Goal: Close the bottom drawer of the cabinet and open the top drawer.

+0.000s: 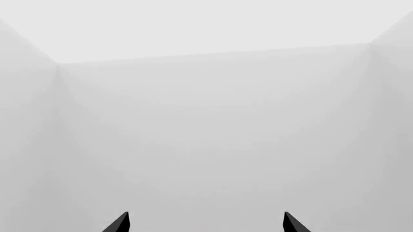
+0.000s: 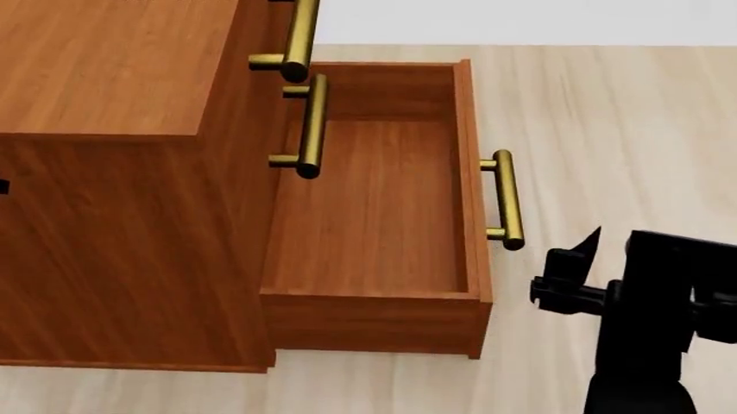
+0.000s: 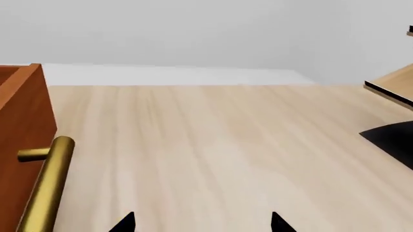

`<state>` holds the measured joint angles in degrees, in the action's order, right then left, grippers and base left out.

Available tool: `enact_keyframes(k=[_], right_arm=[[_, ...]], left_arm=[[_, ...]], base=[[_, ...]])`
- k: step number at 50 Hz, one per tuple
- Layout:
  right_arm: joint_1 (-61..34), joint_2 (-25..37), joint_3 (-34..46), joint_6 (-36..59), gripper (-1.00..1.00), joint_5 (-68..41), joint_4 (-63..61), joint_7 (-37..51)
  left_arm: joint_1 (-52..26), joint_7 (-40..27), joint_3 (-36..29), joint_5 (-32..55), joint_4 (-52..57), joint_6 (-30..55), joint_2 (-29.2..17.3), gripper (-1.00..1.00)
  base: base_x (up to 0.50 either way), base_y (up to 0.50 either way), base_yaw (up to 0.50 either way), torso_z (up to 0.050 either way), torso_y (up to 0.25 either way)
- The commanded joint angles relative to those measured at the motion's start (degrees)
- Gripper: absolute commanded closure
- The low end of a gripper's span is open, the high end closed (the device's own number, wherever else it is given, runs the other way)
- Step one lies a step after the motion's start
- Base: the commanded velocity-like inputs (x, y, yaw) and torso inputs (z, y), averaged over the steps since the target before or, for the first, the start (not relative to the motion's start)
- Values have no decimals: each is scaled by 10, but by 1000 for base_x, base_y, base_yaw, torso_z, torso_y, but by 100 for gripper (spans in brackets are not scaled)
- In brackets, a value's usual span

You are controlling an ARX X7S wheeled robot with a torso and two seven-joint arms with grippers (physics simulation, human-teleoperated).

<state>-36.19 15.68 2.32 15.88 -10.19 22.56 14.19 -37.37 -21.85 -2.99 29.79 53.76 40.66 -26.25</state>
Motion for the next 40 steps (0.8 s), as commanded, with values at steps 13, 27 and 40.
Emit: enact_keyframes(k=[13,27,40], right_arm=[[-133,-33,30,-174,-100,33,374,-31],[-179,-56,47,-244,-100,48,504,-47],[-189,-75,63,-244,-100,64,521,-66]], left_arm=[[-16,-9,-12,6,-6,2,-11,-100],[-13,-14,-16,9,-8,-3,-14,-100],[-14,-21,-13,18,-5,-2,-19,-100]], base=[[0,0,0,0,0],[0,0,0,0,0],[0,0,0,0,0]])
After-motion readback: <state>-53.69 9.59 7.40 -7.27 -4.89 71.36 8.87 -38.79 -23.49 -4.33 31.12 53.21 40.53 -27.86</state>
